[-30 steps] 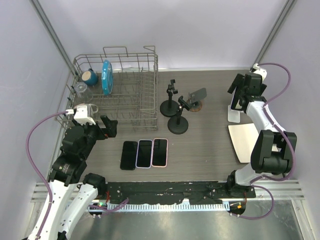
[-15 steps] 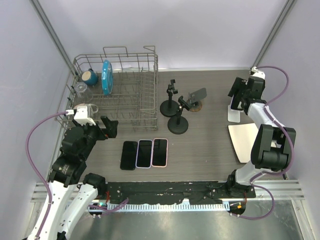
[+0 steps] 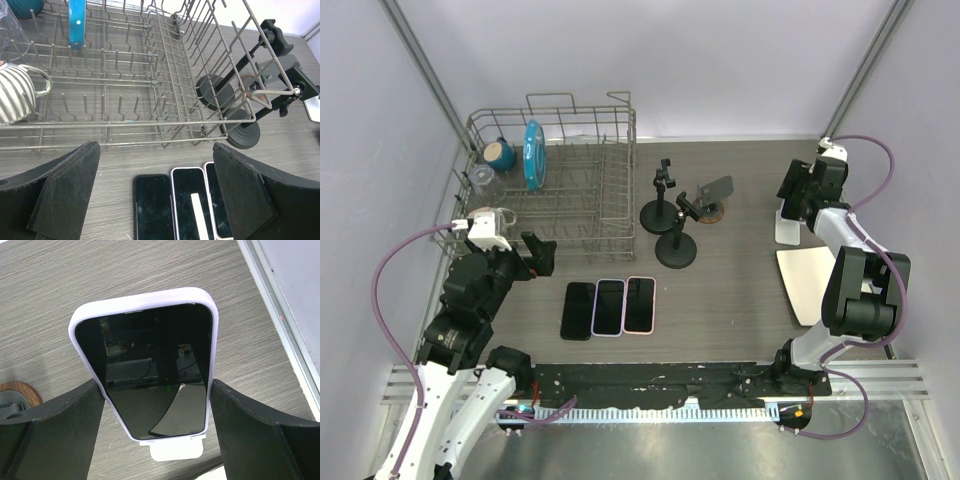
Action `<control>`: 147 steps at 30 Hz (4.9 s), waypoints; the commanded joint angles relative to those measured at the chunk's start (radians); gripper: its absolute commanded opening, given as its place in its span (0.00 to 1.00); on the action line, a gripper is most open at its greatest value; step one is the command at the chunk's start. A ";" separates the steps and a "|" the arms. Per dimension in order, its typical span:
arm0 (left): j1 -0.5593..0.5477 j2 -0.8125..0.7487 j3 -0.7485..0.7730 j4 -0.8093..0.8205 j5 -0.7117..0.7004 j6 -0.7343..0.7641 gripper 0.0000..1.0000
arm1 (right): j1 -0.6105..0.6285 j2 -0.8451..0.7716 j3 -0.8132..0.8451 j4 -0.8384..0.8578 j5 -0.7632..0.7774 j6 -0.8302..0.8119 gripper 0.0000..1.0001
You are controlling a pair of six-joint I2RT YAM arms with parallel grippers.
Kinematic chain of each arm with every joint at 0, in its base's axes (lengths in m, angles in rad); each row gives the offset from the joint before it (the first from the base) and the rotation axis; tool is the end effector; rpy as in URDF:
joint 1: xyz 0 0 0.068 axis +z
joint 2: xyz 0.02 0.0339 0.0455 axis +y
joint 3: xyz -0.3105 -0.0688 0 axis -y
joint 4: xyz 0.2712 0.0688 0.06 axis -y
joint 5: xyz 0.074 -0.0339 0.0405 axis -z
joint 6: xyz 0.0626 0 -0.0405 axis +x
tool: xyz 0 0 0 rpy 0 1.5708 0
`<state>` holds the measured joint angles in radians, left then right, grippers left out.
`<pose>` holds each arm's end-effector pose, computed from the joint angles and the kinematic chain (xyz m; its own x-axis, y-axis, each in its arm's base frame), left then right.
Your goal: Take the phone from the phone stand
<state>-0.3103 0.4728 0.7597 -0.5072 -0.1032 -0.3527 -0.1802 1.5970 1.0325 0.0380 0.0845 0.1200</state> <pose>0.1159 -0.0304 0.3594 -0.2671 -0.2752 -0.9235 0.1233 0.9407 -0.3160 0.3997 -0.0782 0.2610 -0.4608 0.2052 -0.8634 0.3078 0.9495 0.0614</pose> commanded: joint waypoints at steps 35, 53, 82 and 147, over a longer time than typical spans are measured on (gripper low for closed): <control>-0.004 0.004 -0.003 0.042 0.010 0.024 1.00 | 0.090 -0.334 0.011 -0.094 0.073 0.182 0.17; -0.004 0.024 -0.005 0.041 0.017 0.024 1.00 | 0.563 -0.526 -0.133 -0.621 -0.032 0.334 0.17; -0.003 0.027 -0.005 0.039 0.005 0.027 1.00 | 1.056 -0.240 -0.328 -0.409 0.107 0.646 0.48; -0.004 0.026 -0.003 0.038 0.016 0.029 1.00 | 1.019 -0.305 -0.425 -0.284 0.123 0.701 0.67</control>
<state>-0.3122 0.4957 0.7547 -0.5060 -0.1032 -0.3328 0.8612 1.3003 0.6437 -0.3283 0.2184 0.7979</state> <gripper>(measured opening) 0.996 0.687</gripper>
